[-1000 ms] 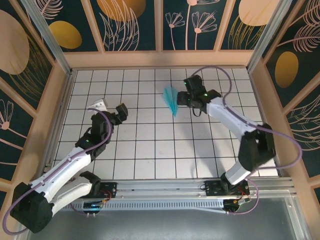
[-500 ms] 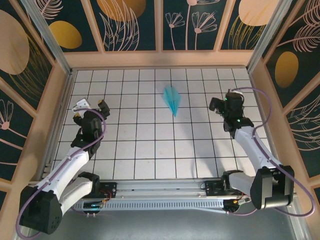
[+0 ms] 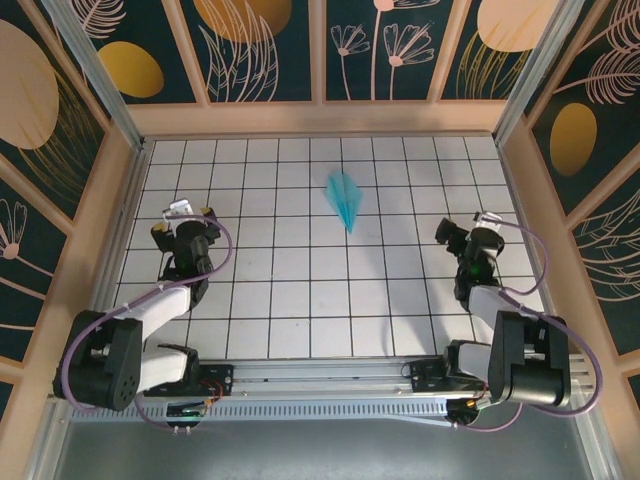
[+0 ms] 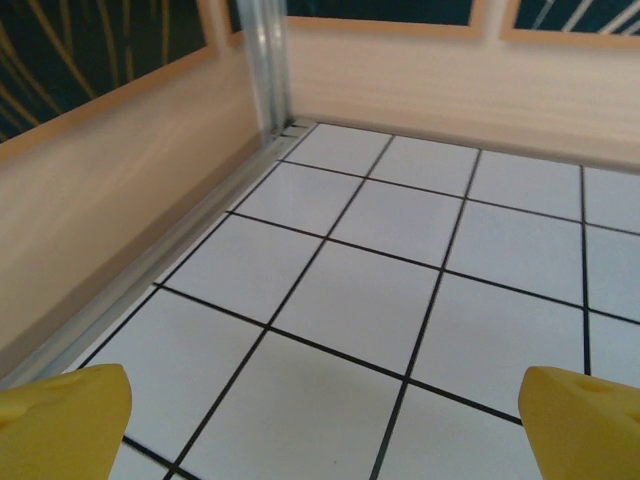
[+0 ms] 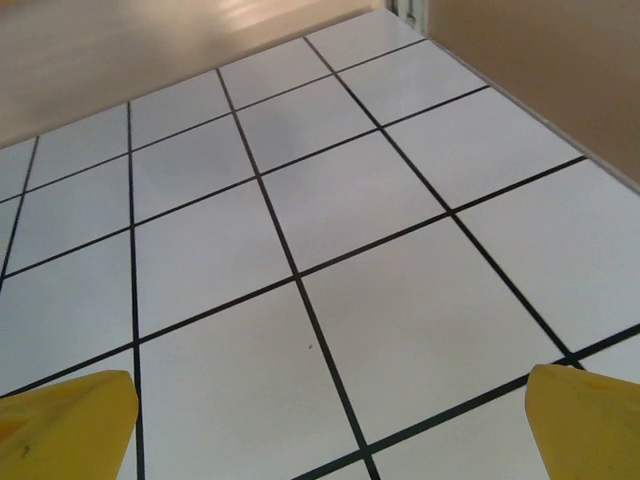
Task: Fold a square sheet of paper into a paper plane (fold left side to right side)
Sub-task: Reset both arms
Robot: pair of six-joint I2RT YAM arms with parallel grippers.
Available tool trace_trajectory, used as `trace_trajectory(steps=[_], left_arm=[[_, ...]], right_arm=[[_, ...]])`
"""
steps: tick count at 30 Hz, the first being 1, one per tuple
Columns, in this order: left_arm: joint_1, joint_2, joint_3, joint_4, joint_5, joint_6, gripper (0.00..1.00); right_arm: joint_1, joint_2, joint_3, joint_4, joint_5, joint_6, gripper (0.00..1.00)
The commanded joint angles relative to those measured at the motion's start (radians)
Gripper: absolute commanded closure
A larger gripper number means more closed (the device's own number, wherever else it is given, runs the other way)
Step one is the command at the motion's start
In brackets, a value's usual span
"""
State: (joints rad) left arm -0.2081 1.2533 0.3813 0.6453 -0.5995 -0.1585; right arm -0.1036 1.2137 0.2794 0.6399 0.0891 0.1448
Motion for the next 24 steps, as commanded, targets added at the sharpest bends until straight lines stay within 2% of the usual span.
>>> trace_trajectory(steps=[1,8,10,14,15,16,18,24], left_arm=[[0.009,0.033,-0.035,0.218,0.098,0.111,0.01],[0.018,0.105,-0.079,0.378,0.165,0.155,0.01],[0.018,0.126,-0.100,0.432,0.184,0.167,0.01],[0.029,0.138,-0.140,0.521,0.238,0.198,0.01],[0.034,0.141,-0.154,0.555,0.250,0.204,0.01],[0.039,0.150,-0.169,0.594,0.265,0.206,0.01],[0.061,0.171,-0.184,0.631,0.297,0.193,0.01],[0.122,0.204,-0.208,0.701,0.346,0.134,0.01]], right_arm=[[-0.004,0.053,-0.043,0.299,-0.063,-0.031,0.01],[-0.001,0.184,-0.105,0.629,-0.108,-0.043,0.01],[0.000,0.243,-0.099,0.657,-0.120,-0.048,0.01],[0.045,0.355,-0.122,0.819,-0.118,-0.102,0.01],[0.050,0.362,-0.120,0.835,-0.115,-0.106,0.01],[0.048,0.341,-0.102,0.749,-0.119,-0.107,0.01],[0.050,0.350,-0.070,0.707,-0.112,-0.106,0.01],[0.060,0.349,-0.067,0.699,-0.097,-0.112,0.01]])
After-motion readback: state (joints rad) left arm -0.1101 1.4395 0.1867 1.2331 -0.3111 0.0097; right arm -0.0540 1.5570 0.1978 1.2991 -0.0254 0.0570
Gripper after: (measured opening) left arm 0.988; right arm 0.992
